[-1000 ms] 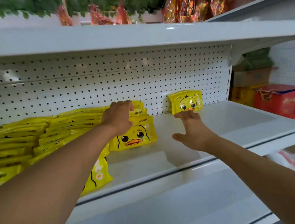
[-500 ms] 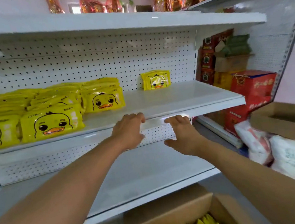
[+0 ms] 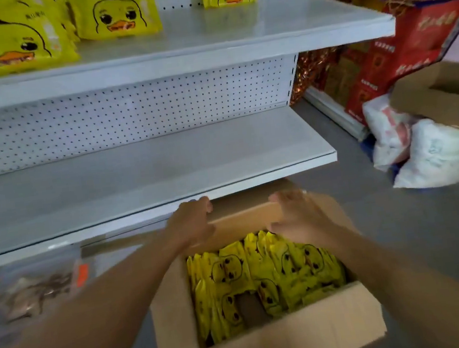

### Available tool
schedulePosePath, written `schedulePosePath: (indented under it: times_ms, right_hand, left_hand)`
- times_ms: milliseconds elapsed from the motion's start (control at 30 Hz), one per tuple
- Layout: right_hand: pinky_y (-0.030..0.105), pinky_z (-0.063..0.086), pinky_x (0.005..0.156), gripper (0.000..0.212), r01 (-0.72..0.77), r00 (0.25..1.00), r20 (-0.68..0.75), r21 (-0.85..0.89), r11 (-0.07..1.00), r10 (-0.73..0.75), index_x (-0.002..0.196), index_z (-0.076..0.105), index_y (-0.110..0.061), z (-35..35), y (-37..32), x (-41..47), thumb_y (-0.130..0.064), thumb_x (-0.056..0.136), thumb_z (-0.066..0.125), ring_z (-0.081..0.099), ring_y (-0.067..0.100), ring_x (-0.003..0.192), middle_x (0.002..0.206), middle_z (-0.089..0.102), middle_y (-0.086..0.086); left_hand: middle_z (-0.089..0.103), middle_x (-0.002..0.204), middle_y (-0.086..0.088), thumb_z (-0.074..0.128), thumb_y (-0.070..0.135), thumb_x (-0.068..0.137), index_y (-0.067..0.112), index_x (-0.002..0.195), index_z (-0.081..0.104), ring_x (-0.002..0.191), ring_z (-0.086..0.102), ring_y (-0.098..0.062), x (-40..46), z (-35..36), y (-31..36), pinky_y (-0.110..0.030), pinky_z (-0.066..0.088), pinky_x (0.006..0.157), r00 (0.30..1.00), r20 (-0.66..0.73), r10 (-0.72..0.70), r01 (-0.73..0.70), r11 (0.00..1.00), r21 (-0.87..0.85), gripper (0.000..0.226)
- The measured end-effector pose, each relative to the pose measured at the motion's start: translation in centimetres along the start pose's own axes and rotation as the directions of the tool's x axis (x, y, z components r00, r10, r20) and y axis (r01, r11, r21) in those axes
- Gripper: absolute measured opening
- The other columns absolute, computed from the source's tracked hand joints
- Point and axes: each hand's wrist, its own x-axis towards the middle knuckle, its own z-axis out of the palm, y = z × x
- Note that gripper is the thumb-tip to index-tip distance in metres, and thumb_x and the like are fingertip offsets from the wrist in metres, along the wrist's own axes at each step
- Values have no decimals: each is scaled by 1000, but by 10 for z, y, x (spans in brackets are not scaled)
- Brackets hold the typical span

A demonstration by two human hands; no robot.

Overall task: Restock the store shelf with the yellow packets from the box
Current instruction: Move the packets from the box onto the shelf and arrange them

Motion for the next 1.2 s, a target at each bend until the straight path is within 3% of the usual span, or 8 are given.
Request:
schedulePosePath:
  times_ms: [133, 267, 467, 700, 800, 933, 1067, 1200]
  right_hand:
    - [37, 25, 109, 65, -80, 991, 107, 10, 997, 78, 139, 29, -8, 42, 17, 13, -37, 88, 58, 23, 30, 133, 141, 29, 14]
    - [36, 26, 107, 61, -151, 979, 151, 67, 986, 140, 137, 35, -13, 74, 29, 26, -33, 86, 62, 25, 29, 131, 138, 32, 12]
    - [40, 30, 107, 61, -267, 936, 263, 97, 959, 234, 137, 35, -12, 126, 48, 45, -31, 86, 62, 25, 29, 133, 139, 32, 12]
    - [37, 25, 108, 57, -358, 894, 322, 98, 928, 311, 136, 38, -11, 173, 89, 43, -26, 87, 62, 29, 29, 131, 139, 35, 12]
    - [35, 23, 110, 58, -336, 895, 340, 91, 937, 288, 135, 39, -9, 189, 108, 46, -25, 85, 64, 29, 28, 133, 139, 39, 11]
    - [37, 29, 107, 61, -342, 884, 369, 96, 935, 286, 137, 37, -11, 208, 131, 56, -18, 83, 66, 31, 29, 131, 139, 38, 12]
    - [37, 33, 107, 59, -306, 907, 337, 114, 945, 253, 136, 38, -10, 224, 146, 73, -17, 84, 65, 36, 28, 129, 136, 41, 11]
    - [37, 41, 99, 53, -258, 908, 367, 112, 960, 201, 130, 42, -9, 246, 156, 78, -15, 83, 67, 43, 28, 121, 127, 46, 11]
  left_hand:
    - [58, 122, -6, 61, 20, 82, 15, 120, 52, 109, 55, -26, 18, 39, -25, -36, 47, 91, 992, 115, -59, 59, 998, 2, 40]
    - [51, 130, -5, 61, 25, 87, 17, 127, 49, 119, 50, -22, 32, 79, -52, -34, 43, 98, 974, 217, -71, 74, 997, -3, 42]
    - [54, 124, -9, 65, 20, 86, 15, 126, 48, 110, 54, -23, 65, 135, -79, -30, 46, 84, 931, 351, -100, 126, 991, -52, 44]
    - [56, 127, -9, 64, 18, 87, 12, 127, 47, 114, 56, -26, 82, 205, -72, -38, 49, 92, 870, 482, -107, 105, 994, 32, 44]
    - [57, 124, -12, 63, 13, 88, 11, 129, 44, 109, 58, -27, 83, 231, -70, -38, 52, 86, 871, 472, -136, 104, 990, 92, 45]
    - [59, 122, -11, 63, 18, 86, 9, 128, 43, 114, 56, -28, 88, 267, -71, -39, 48, 93, 870, 455, -187, 56, 957, 285, 48]
    - [52, 130, -7, 61, 25, 86, 14, 130, 43, 126, 43, -27, 93, 293, -71, -45, 30, 106, 841, 447, -306, 40, 858, 512, 49]
    - [49, 131, -10, 59, 23, 87, 13, 128, 46, 125, 40, -29, 90, 313, -72, -42, 29, 107, 878, 364, -310, 34, 800, 599, 44]
